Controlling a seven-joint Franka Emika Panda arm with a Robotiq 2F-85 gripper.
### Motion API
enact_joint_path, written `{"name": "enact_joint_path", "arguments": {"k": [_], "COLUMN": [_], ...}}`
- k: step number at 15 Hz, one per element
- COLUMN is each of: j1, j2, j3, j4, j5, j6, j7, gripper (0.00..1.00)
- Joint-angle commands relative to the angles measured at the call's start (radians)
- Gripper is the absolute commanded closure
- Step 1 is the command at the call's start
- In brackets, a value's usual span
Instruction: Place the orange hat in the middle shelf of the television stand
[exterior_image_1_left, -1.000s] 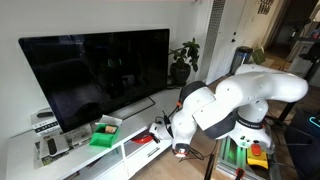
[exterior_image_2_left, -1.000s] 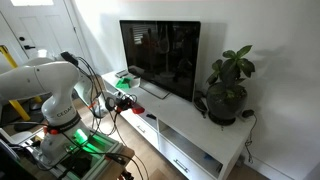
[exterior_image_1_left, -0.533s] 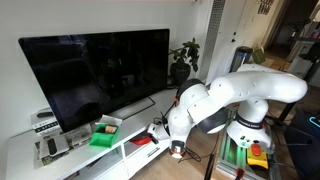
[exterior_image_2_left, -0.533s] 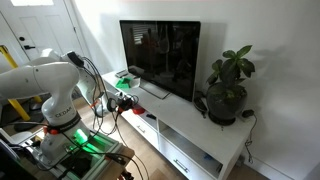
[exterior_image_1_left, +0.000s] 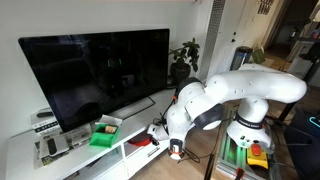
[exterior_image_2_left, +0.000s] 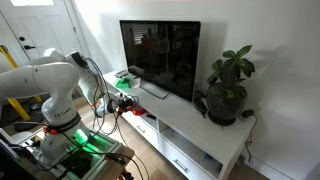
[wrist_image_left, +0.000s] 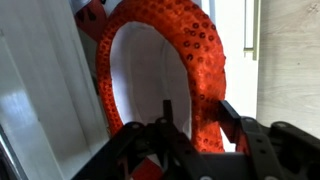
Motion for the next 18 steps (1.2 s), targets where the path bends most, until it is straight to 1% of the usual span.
{"name": "enact_joint_path", "arguments": {"k": [1, 3, 4, 6, 8, 9, 11, 18], "j1": [-0.026, -0.036, -0.045, -0.058, -0.073, -0.075, -0.08, -0.107], "j2": [0.0, 0.0, 0.0, -0.001, -0.001, -0.001, -0.001, -0.001], "j3": [0.022, 0.033, 0.042, 0.059, 0.074, 0.081, 0.089, 0.103], "j4": [0.016, 0.024, 0.029, 0.037, 0.048, 0.051, 0.057, 0.071], "j5": [0.089, 0.123, 0.129, 0.125, 0.101, 0.113, 0.13, 0.133], "j6": [0.041, 0.055, 0.063, 0.062, 0.046, 0.048, 0.059, 0.051], "j7": [-0.117, -0.156, -0.17, -0.182, -0.166, -0.164, -0.156, -0.151], "gripper": [0.17, 0.03, 0.01, 0.0, 0.0, 0.0, 0.0, 0.0]}}
